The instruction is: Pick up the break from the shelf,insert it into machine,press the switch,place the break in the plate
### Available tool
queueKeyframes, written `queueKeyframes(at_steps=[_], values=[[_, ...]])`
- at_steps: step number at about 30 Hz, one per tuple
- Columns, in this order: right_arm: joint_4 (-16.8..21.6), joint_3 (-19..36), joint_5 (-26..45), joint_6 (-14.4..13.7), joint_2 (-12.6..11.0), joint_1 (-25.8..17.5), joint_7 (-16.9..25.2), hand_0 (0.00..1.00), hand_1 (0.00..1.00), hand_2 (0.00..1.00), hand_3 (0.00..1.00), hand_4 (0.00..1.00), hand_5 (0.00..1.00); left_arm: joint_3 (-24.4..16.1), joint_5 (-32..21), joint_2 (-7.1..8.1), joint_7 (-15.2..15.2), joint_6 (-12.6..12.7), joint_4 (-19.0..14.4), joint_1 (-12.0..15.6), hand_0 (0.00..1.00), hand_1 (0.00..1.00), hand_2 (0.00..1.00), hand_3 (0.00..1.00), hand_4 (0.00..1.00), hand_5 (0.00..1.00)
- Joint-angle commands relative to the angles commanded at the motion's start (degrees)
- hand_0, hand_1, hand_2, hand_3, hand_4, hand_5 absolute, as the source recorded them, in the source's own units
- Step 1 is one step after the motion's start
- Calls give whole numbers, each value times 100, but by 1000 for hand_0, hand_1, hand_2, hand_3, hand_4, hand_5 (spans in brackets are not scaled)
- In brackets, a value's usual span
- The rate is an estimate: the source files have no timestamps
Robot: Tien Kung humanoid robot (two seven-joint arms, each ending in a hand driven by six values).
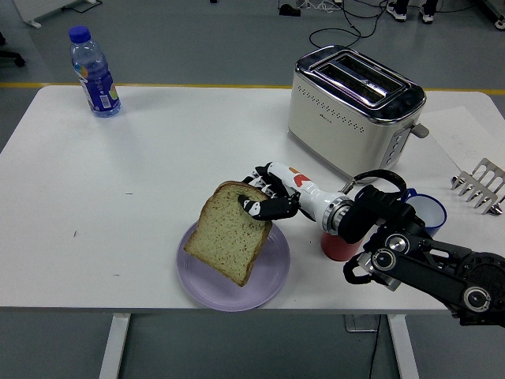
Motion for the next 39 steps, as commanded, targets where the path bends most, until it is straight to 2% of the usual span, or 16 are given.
queueKeyframes(at_steps=[4, 9, 10, 11, 16, 17, 22, 23, 28, 29, 34, 35, 39], values=[[-169, -87, -9, -174, 119, -78, 44, 139, 191, 308, 433, 467, 2, -13, 24, -1, 1, 2, 0, 12, 418, 493, 568, 683, 507, 998], [-343, -195, 31, -252, 233, -160, 72, 145, 202, 310, 438, 469, 2, -23, 66, -6, 13, 4, 0, 29, 418, 494, 568, 683, 506, 998], [-369, -209, 48, -259, 246, -171, 80, 145, 202, 310, 438, 469, 2, -29, 76, -6, 16, 4, 0, 31, 418, 494, 568, 683, 506, 998], [-380, -214, 55, -261, 252, -175, 84, 178, 246, 319, 461, 460, 2, -31, 80, -7, 17, 4, 0, 31, 418, 494, 568, 684, 506, 998], [-612, -313, 356, -110, 326, -250, 325, 178, 246, 319, 461, 460, 2, -37, 104, -6, 25, 4, 0, 48, 418, 494, 568, 684, 506, 998], [-658, -321, 376, -93, 339, -262, 388, 341, 425, 481, 539, 337, 2, -35, 104, -6, 25, 5, 0, 51, 418, 494, 569, 686, 506, 998], [-864, -303, 267, -40, 425, -299, 592, 341, 425, 481, 539, 337, 2, -46, 131, -7, 32, 4, 0, 62, 418, 494, 569, 686, 506, 998], [-921, -293, 199, -14, 458, -310, 624, 460, 533, 567, 595, 509, 83, -46, 136, -7, 35, 1, 0, 68, 418, 494, 569, 686, 505, 998], [-1097, -248, -55, 122, 553, -353, 773, 460, 533, 567, 595, 509, 83, -53, 160, -7, 39, -4, 0, 85, 418, 494, 569, 686, 505, 998], [-1109, -245, -121, 136, 557, -355, 783, 551, 612, 630, 685, 577, 112, -52, 160, -6, 38, -5, 0, 87, 418, 494, 569, 687, 504, 998], [-1169, -201, -563, 188, 561, -359, 877, 551, 612, 630, 685, 577, 112, -36, 137, 1, 28, -11, 0, 71, 418, 494, 569, 687, 504, 998], [-1176, -190, -657, 186, 564, -357, 891, 657, 676, 698, 743, 623, 149, -34, 133, 2, 27, -11, 0, 68, 418, 494, 570, 685, 504, 998], [-1203, -125, -1137, 182, 580, -335, 937, 657, 676, 698, 743, 623, 149, -16, 99, 6, 19, -12, 0, 51, 418, 494, 570, 685, 504, 998]])
